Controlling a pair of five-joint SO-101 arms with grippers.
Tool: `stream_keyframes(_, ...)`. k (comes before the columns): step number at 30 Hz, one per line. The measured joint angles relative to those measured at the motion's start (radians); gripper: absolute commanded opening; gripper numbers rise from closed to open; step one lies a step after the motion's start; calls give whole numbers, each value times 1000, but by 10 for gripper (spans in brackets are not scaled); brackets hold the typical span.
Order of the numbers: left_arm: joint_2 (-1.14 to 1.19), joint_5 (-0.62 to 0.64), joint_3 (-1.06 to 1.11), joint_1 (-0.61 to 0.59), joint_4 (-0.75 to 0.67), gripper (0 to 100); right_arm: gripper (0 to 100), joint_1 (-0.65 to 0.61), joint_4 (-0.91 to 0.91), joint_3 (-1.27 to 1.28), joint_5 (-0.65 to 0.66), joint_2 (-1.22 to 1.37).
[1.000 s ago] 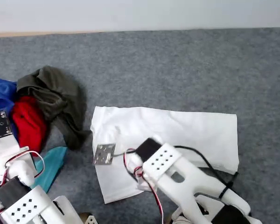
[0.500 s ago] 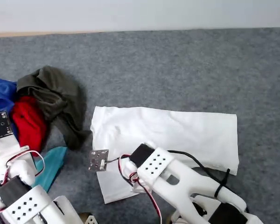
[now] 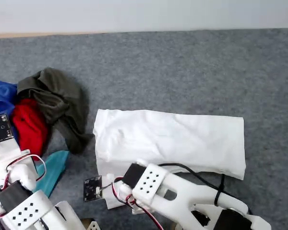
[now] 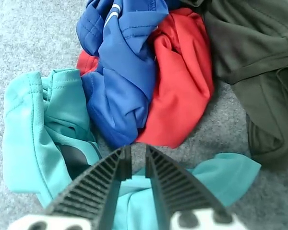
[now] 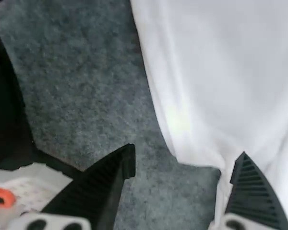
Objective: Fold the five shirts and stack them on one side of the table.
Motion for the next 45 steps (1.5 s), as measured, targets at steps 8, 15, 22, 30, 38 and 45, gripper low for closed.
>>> stream_keyframes(8,0,0,0,0,0,59,319,-6,-137,117,0,0)
stream_keyframes(15,0,0,0,0,0,58,318,5,-146,109,0,129)
stream_keyframes(22,0,0,0,0,0,58,306,32,-68,-78,0,333)
stream_keyframes(30,0,0,0,0,0,58,124,64,-52,-147,0,365)
stream_keyframes(38,0,0,0,0,0,58,61,68,-61,-133,0,338)
stream_keyframes(45,0,0,0,0,0,58,63,72,-83,-133,0,339)
